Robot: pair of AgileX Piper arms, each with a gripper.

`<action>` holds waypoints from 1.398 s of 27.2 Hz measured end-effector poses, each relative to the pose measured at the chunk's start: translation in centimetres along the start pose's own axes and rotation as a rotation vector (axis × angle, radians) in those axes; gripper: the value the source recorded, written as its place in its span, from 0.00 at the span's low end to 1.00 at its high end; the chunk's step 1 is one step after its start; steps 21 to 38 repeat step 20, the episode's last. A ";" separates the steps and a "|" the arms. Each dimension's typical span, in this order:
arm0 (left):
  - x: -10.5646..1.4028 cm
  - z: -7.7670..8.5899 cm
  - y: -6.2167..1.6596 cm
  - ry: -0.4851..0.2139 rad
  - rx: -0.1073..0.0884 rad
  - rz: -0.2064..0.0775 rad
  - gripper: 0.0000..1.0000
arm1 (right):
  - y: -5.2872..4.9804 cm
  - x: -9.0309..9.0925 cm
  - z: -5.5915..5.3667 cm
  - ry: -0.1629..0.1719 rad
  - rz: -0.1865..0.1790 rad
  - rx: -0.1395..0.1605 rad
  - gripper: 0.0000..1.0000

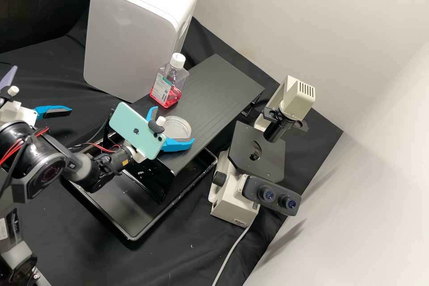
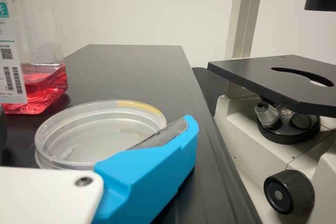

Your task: Place the lid on the petri dish

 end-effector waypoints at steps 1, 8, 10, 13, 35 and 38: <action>0.0 0.1 0.14 0.004 0.018 0.009 1.00 | 0.0 0.0 -0.1 0.002 0.008 -0.012 1.00; -0.4 0.6 0.38 -0.004 0.068 0.026 1.00 | 0.3 -1.1 0.0 -0.033 0.088 0.012 1.00; -0.4 0.6 0.42 -0.004 0.068 0.028 1.00 | 0.5 -1.6 0.1 -0.025 0.112 0.013 1.00; -0.4 0.6 0.50 -0.006 0.068 0.033 1.00 | 0.6 -2.2 0.2 -0.005 0.137 0.026 1.00; -0.5 0.6 0.53 -0.006 0.068 0.034 1.00 | 1.0 -3.1 -0.1 0.025 0.168 0.056 1.00; -0.5 0.6 0.53 -0.006 0.068 0.034 1.00 | 1.0 -3.1 -0.1 0.025 0.168 0.056 1.00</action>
